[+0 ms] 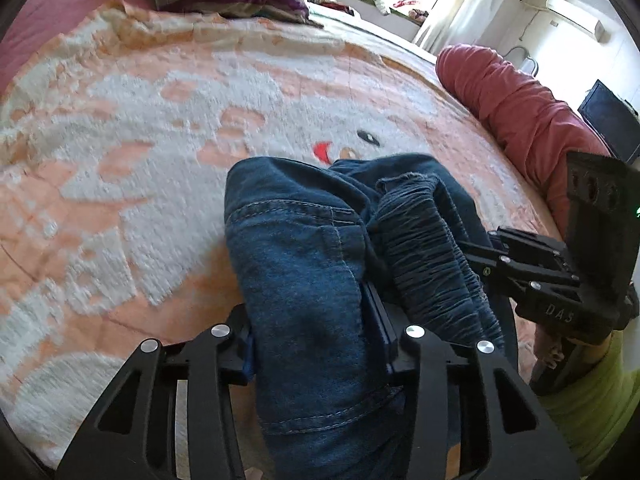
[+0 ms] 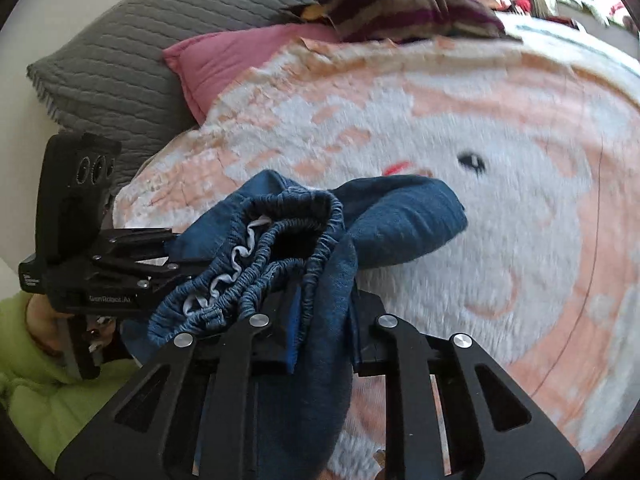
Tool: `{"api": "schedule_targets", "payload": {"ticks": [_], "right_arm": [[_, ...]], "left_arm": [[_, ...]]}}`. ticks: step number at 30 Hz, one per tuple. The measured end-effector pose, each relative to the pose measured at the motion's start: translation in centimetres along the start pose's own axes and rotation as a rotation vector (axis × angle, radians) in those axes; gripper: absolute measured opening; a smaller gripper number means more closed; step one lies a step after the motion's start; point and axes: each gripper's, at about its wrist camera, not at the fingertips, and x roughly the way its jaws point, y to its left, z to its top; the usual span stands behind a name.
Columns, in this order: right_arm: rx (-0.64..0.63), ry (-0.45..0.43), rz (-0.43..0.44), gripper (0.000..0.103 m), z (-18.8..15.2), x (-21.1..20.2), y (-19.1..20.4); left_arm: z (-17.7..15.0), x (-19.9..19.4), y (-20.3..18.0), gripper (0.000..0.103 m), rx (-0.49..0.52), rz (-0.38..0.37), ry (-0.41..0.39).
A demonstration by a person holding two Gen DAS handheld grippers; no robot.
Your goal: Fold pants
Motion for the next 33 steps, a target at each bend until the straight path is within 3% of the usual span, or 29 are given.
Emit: {"api": "schedule_targets", "payload": {"ticks": [10,19,23,28,33], "right_arm": [[-0.064,-0.058,-0.031,0.012,4.4,1.6,-0.4],[-0.061,-0.041,-0.066,0.013,5.2,3.5,-1.8],[-0.052,-0.006,-0.100,0.019,4.5,4.5,-2.3],[0.008,0.021,-0.121,0.031,3.6,4.8,-3.5],[0.057,0.041,-0.130,0.041,3.1,5.1,-4.6]], "left_arm": [[4.1,-0.8,0.9,0.042,0.044,0.089,-0.109],[5.1,1.3,1.8,0.042,0.040,0.112,-0.105],[4.5,2.4,2.6,0.043,0.021,0.122,-0.072],[4.1,2.9,3.3,0.057,0.006,0.130,-0.057],[3.8,3.1,3.7,0.061,-0.010,0.119,-0.047]]}}
